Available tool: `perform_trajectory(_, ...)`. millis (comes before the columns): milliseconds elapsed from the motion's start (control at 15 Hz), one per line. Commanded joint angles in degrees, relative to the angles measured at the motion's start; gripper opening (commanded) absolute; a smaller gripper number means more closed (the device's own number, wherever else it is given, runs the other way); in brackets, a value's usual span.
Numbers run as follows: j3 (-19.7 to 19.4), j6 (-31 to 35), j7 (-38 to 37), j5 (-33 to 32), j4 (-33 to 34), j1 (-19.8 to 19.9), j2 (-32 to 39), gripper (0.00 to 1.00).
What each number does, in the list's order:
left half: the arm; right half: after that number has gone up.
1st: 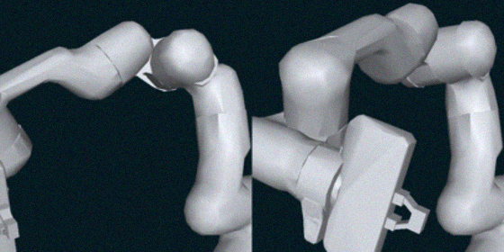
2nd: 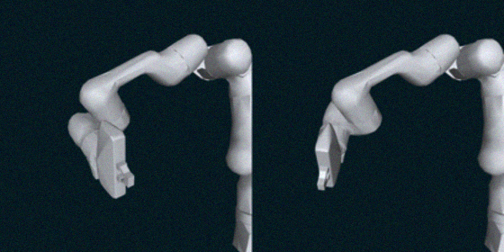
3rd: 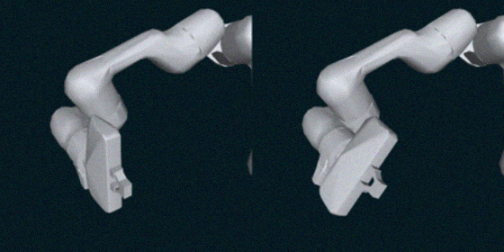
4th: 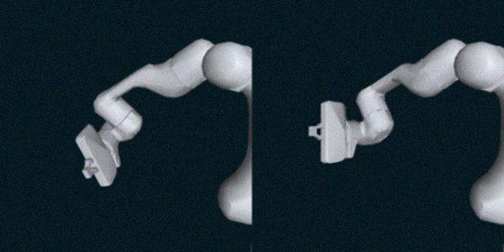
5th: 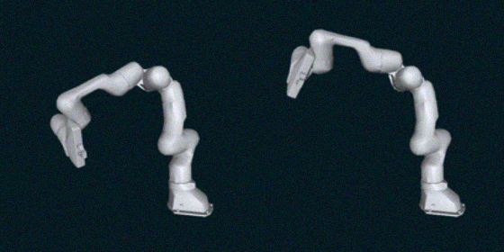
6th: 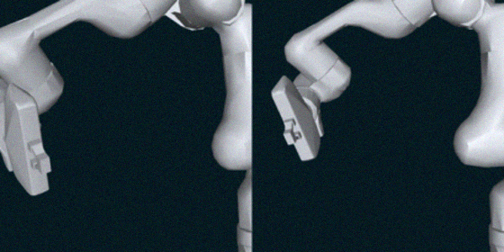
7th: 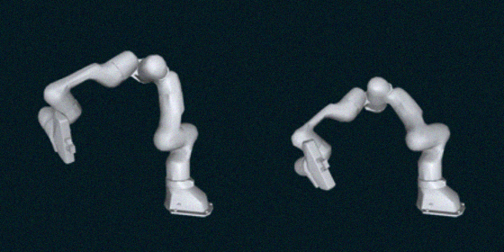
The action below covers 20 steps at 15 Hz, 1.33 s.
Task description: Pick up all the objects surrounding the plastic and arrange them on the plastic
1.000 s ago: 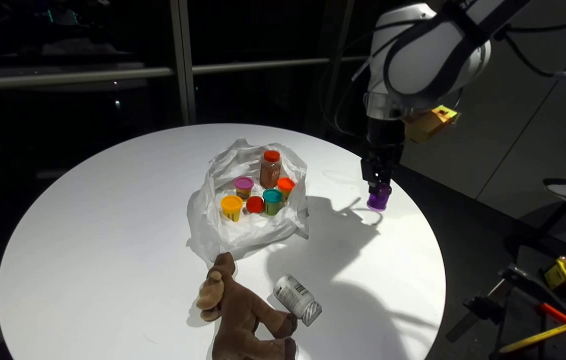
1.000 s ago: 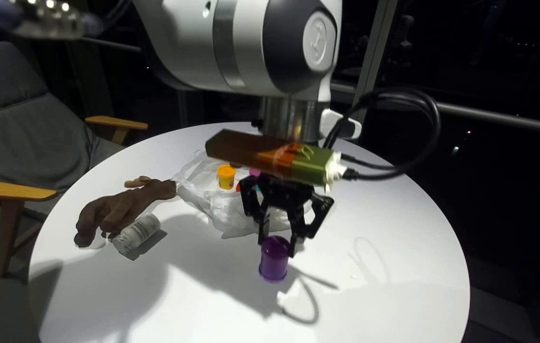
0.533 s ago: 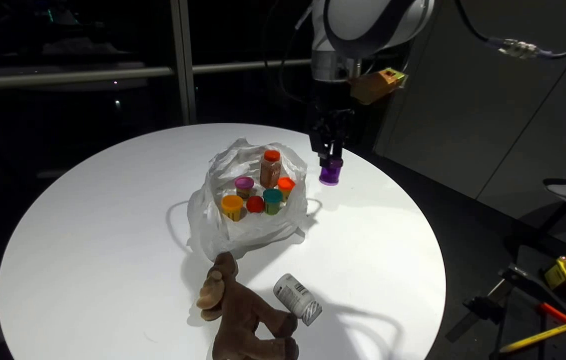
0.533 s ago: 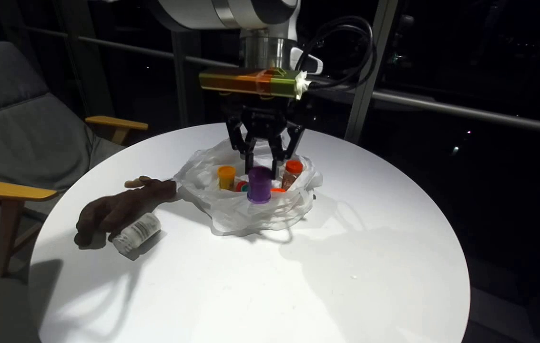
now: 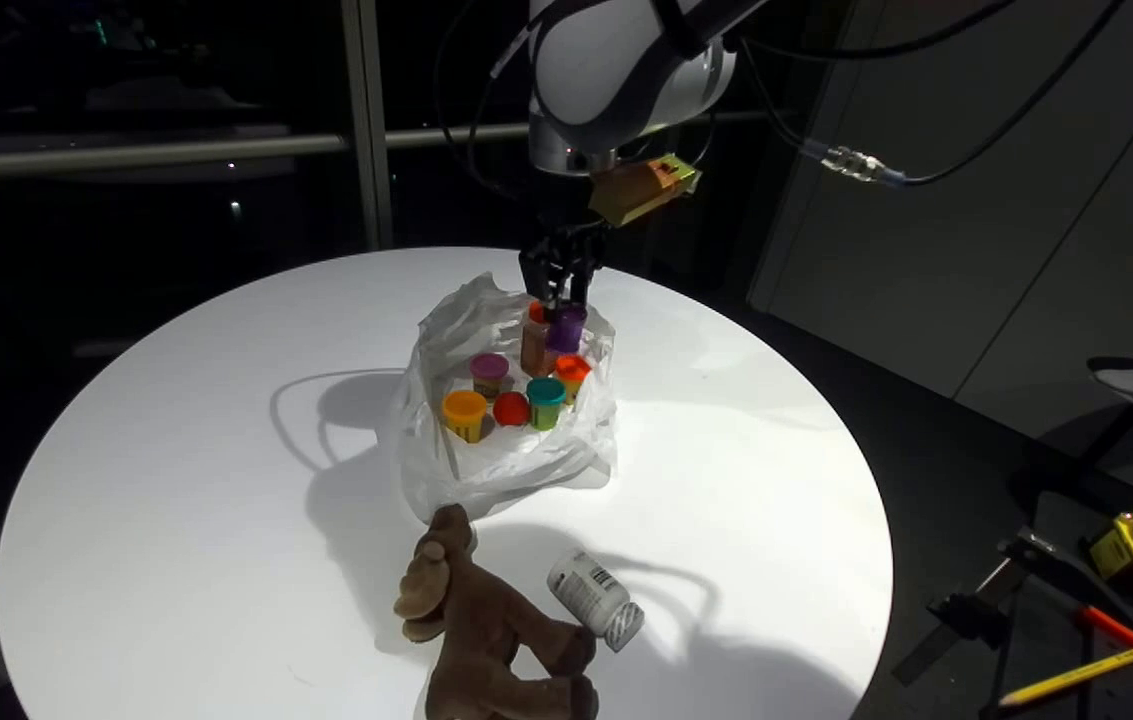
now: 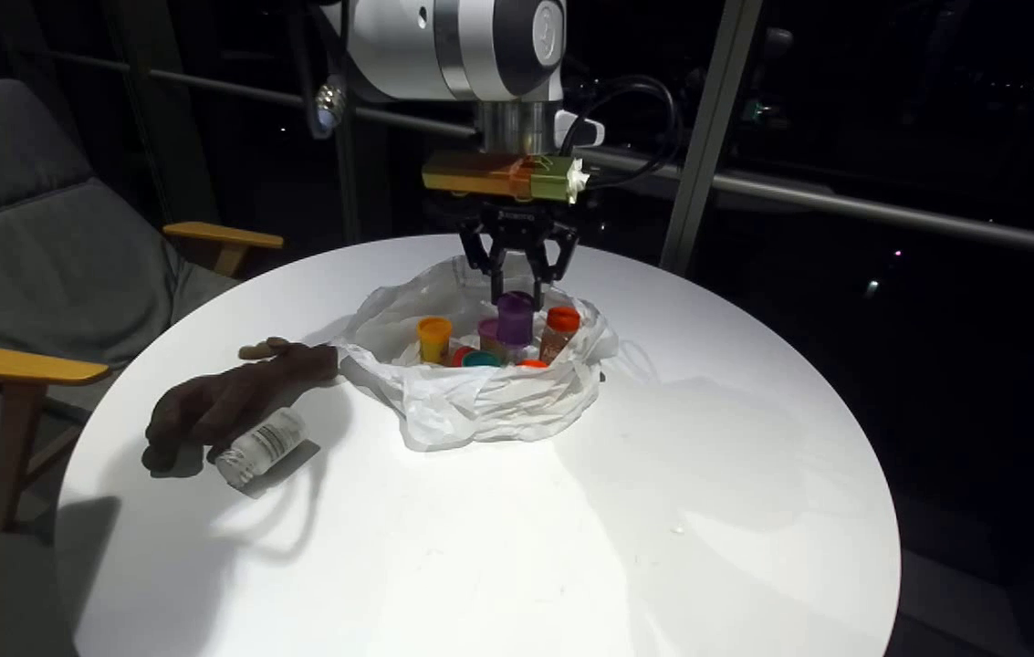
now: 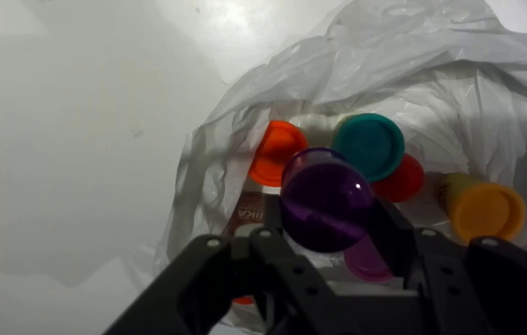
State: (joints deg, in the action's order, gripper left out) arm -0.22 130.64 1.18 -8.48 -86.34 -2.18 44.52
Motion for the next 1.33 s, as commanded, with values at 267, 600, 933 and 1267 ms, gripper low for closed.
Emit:
perform_trajectory(267,0.7,-1.7,1.3,2.0,17.4,0.8,12.1,0.26)
perform_trajectory(600,0.3,-2.1,0.9,1.7,23.2,0.3,17.0,0.26)
perform_trajectory(933,0.1,-3.1,1.0,1.4,25.9,0.0,20.3,0.26)
perform_trajectory(1267,0.7,-1.6,0.7,1.6,24.2,-0.6,18.3,0.89)
